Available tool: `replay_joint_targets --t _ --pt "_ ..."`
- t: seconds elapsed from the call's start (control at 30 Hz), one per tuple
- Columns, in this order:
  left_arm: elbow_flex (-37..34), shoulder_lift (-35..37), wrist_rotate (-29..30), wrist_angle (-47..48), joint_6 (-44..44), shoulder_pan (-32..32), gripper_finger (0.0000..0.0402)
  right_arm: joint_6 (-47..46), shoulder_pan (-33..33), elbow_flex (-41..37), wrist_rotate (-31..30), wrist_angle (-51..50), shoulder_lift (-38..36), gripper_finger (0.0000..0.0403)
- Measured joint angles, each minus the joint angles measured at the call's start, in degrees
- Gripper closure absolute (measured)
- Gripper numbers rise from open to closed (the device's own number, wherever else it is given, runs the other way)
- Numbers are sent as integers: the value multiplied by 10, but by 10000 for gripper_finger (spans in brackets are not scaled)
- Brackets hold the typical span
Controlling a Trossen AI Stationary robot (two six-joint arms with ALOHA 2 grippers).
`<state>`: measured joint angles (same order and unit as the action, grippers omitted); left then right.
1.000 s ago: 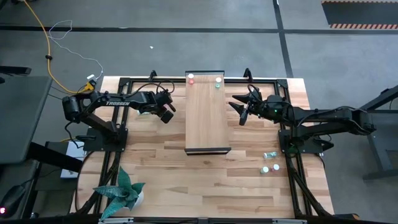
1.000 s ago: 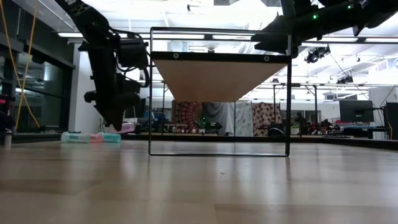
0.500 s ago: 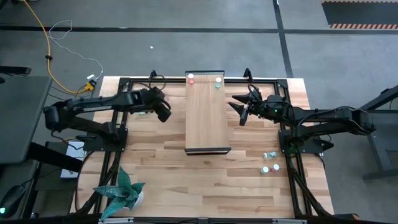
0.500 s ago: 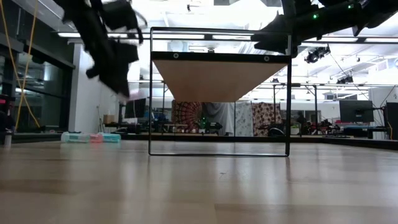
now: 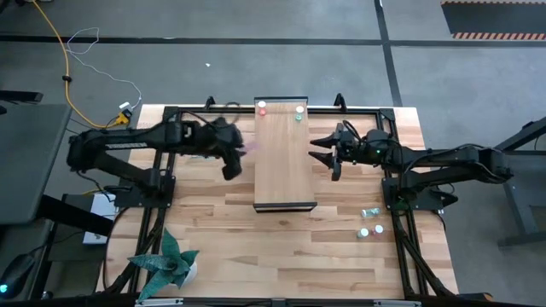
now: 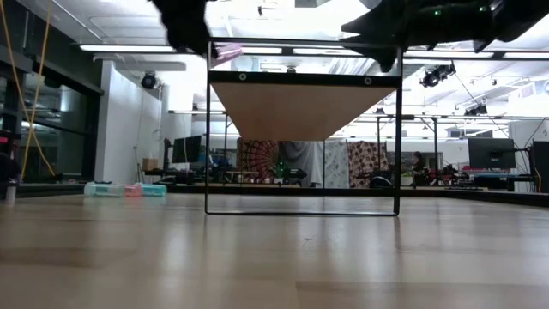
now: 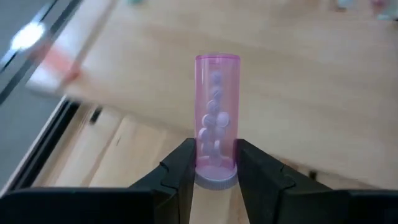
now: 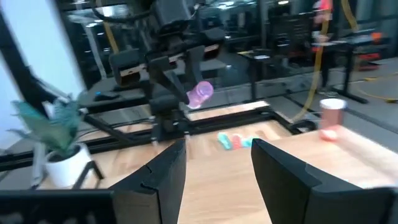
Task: Pick and place medicine bottles onto shelf by color
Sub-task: Put the transparent pink pill bottle on the shelf
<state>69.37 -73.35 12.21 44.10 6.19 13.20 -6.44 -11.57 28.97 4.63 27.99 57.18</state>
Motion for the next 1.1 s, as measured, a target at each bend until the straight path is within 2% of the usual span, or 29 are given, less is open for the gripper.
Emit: replay_joint_targets --t 0.2,0.43,0.73,0.83,0.97,1.1 --pt "95 -112 4 -1 -54 -27 307 20 0 5 40 90 82 229" --pt "174 -202 20 -8 -103 -29 307 70 4 61 38 57 149 229" --pt "183 -224 38 -6 -114 -29 307 121 18 89 -38 9 165 229" --pt "183 -224 36 -9 -119 -31 307 120 20 89 -39 1 166 229" --pt "183 -224 34 -16 -143 -36 307 114 21 89 -2 -4 168 229" --pt "183 -224 34 -27 -159 -43 307 114 23 89 1 0 168 229"
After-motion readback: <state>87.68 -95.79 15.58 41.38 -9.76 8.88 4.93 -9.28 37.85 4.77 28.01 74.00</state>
